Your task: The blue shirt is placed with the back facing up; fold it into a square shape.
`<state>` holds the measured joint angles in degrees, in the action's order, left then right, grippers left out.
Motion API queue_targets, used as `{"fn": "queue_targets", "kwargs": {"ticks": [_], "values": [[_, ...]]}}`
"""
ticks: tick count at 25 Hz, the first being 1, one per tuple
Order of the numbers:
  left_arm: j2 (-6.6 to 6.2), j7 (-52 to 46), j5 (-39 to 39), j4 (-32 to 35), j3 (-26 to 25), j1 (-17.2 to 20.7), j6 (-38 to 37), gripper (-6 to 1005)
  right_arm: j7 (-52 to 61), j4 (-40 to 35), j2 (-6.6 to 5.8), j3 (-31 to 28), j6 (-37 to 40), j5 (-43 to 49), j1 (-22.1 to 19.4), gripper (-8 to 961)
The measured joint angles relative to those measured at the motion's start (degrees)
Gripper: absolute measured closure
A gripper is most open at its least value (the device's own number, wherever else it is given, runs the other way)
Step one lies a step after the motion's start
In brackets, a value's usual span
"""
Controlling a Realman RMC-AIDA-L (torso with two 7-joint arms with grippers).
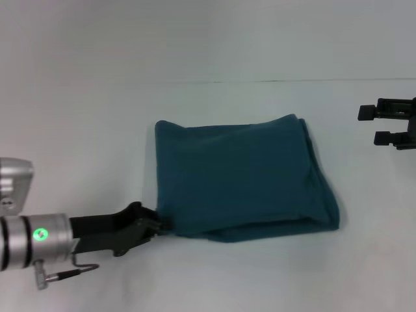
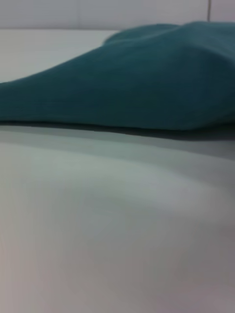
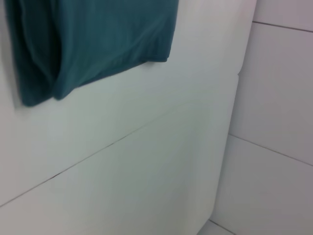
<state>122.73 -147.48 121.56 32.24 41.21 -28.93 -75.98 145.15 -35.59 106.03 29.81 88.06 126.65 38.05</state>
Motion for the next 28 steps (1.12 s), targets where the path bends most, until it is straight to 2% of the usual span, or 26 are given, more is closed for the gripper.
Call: {"fn": "queue_targets", "kwargs": {"ticks": [4, 9, 16, 19, 22, 25, 28], "values": [[-0.71, 0.3, 0.2, 0.8, -2.1, 1.7, -2.4, 908, 0.0, 0.0, 0.11, 0.0, -0.2, 0.0, 0.2, 71], [-1.13, 1.2, 0.6, 1.1, -2.7, 2.0, -4.5, 884, 0.0, 0.0, 0.15, 0.2, -0.2, 0.0, 0.5, 74], [-2.14, 1.8, 6.0, 3.7, -5.5, 2.4, -6.5, 849, 0.0, 0.0, -0.02, 0.3, -0.3, 0.0, -0.1, 78], [-3.09, 2.0, 9.2, 6.0, -8.6, 3.3, -8.9, 834, 0.0, 0.0, -0.13, 0.3, -0.2, 0.0, -0.2, 80], [-4.09, 3.6, 11.1, 9.3, -12.2, 4.2, -12.5, 602, -0.1, 0.0, -0.43, 0.4, -0.1, 0.1, -0.2, 82], [-4.62, 11.9, 10.5, 12.3, -14.6, 4.6, -17.9, 538, -2.7, -0.1, -0.69, 1.1, 1.1, 0.3, -0.3, 83], [-4.75, 26.3, 10.7, 14.5, -14.6, 3.9, -24.9, 474, -12.0, -0.6, -0.78, 3.6, 3.8, 0.5, -0.3, 85]]}}
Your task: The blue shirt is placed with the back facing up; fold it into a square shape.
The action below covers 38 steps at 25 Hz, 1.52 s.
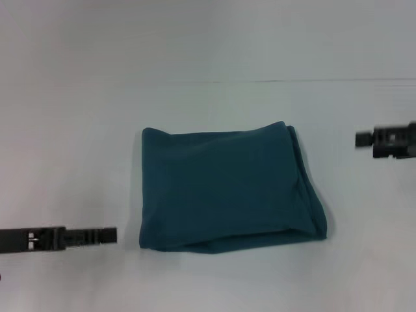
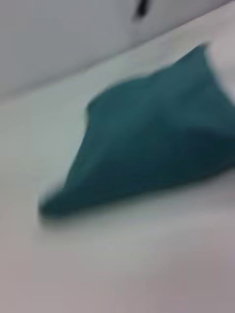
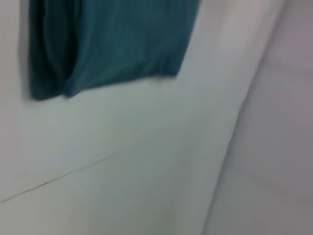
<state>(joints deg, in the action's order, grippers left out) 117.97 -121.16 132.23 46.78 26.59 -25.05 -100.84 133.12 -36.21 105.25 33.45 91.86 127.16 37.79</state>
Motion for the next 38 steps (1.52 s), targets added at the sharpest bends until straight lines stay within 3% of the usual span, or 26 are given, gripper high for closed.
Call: {"fn": "queue_targets", "kwargs": {"ticks": [3, 6, 10, 13, 16, 20, 23, 27, 34, 38], "values": [[-0.39, 7.7, 0.6, 1.3, 1.2, -1.5, -2.3, 411, -8.3, -0.9, 0.14, 3.7, 2.2, 2.1, 0.0, 87], [-1.78, 7.1, 0.8, 1.5, 1.3, -4.3, -2.5, 332, -13.1, -2.8, 1.1, 6.3, 4.2, 5.4, 0.0, 89], [-3.07, 5.8, 0.8, 1.4, 1.9, -7.7, -3.1, 186, -16.5, -4.8, 3.78, 7.0, 6.6, 6.6, 0.2, 91], [-3.59, 7.5, 0.8, 1.3, 5.3, -9.9, -3.7, 186, -18.0, -4.9, 6.02, 7.5, 7.8, 6.6, 1.0, 93], [-3.73, 8.9, 1.1, 1.4, 9.3, -11.4, -3.7, 186, -18.1, -4.9, 8.01, 8.6, 8.3, 6.7, 1.6, 265], [-3.58, 8.8, 1.4, 1.3, 14.4, -12.9, -3.1, 186, -18.2, -4.9, 9.73, 9.2, 8.9, 6.5, 2.4, 266], [-3.25, 8.1, 1.5, 1.3, 17.2, -14.0, -2.8, 186, -17.7, -5.0, 10.13, 9.1, 9.1, 6.2, 3.4, 268], [-2.89, 7.6, 1.4, 1.5, 17.6, -15.3, -2.2, 185, -17.1, -7.2, 9.78, 8.5, 8.0, 4.5, 3.9, 269], [-1.02, 7.1, 1.1, 2.5, 17.7, -16.6, 1.0, 185, -16.1, -13.4, 12.28, 8.9, 1.2, 4.3, 2.7, 262], [-0.85, 6.7, 1.1, 2.7, 17.8, -17.4, 1.4, 185, -16.4, -12.3, 11.77, 9.5, 2.6, 4.3, 2.8, 267]]}}
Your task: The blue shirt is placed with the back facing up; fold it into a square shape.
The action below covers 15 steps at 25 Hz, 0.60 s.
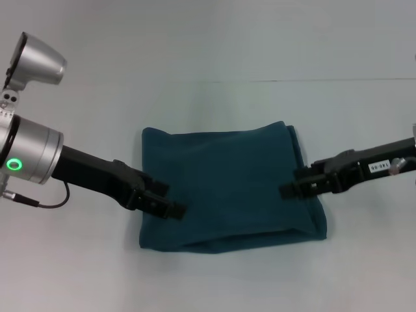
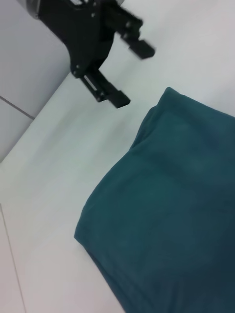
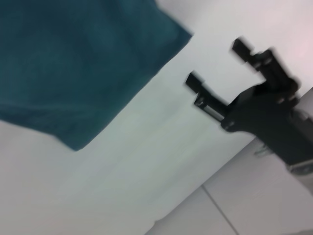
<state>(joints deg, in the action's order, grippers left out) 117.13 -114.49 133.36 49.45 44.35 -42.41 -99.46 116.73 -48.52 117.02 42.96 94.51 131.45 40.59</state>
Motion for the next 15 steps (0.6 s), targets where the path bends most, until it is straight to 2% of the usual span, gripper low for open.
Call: {"fn": "queue_targets", "kwargs": {"ticks": [5, 8, 9, 12, 15], "values": [[0.7, -2.6, -0.2, 0.4, -0.1, -0.1, 0.0, 186, -1.8, -1.3, 0.25, 0.1, 2.2, -0.3, -0.7, 170], [2.09, -2.8, 0.0, 2.9, 1.7, 0.4, -0.1, 186, -2.4, -1.1, 0.49, -0.1, 1.8, -0.7, -0.8, 22], [2.98, -2.7, 0.2, 5.2, 3.1, 1.1, 0.0, 186, -2.5, -0.9, 0.53, -0.1, 1.5, -0.8, -0.8, 22], [4.51, -3.6, 0.3, 10.3, 6.5, 2.6, 0.5, 185, -2.5, -0.8, 0.57, -0.1, 1.3, -0.9, -0.8, 23], [5.23, -4.6, 0.3, 12.6, 7.8, 3.2, 0.5, 185, -2.5, -0.8, 0.57, -0.8, 1.0, -1.1, -0.9, 25]]}}
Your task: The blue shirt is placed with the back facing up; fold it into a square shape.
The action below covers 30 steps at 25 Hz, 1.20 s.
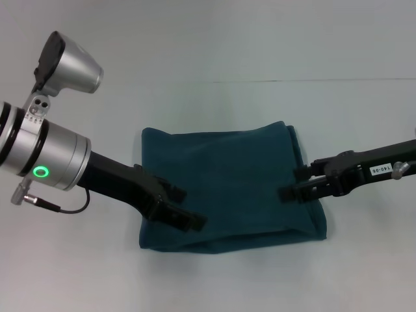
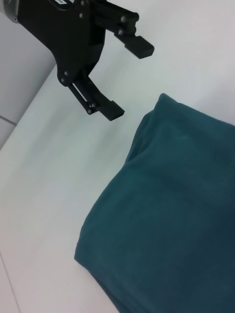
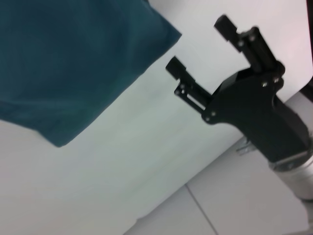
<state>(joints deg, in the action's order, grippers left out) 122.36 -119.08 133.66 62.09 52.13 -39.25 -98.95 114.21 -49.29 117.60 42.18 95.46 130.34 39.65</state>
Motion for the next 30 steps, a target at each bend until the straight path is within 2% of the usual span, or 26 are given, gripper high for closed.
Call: {"fn": "queue_targets", "kwargs": {"ticks": [9, 17, 23, 30], "values": [[0.77, -1.2, 0.0, 0.2, -0.1, 0.8, 1.1, 186, -1.9, 0.0, -0.2, -2.9, -1.8, -5.2, -2.0, 26], [0.56, -1.3, -0.2, 0.0, -0.3, 0.4, 2.4, 186, -2.1, 0.3, 0.01, -1.9, -2.1, -5.5, -2.3, 26], [0.35, -1.4, -0.1, -0.1, -0.2, 0.3, 2.8, 186, -1.6, 1.4, -0.73, -1.3, -1.6, -5.5, -2.2, 26], [0.53, -1.7, -0.1, -0.3, 0.2, 0.2, 3.4, 186, -1.5, 1.6, -0.93, -1.3, -1.9, -5.4, -2.4, 26]]}}
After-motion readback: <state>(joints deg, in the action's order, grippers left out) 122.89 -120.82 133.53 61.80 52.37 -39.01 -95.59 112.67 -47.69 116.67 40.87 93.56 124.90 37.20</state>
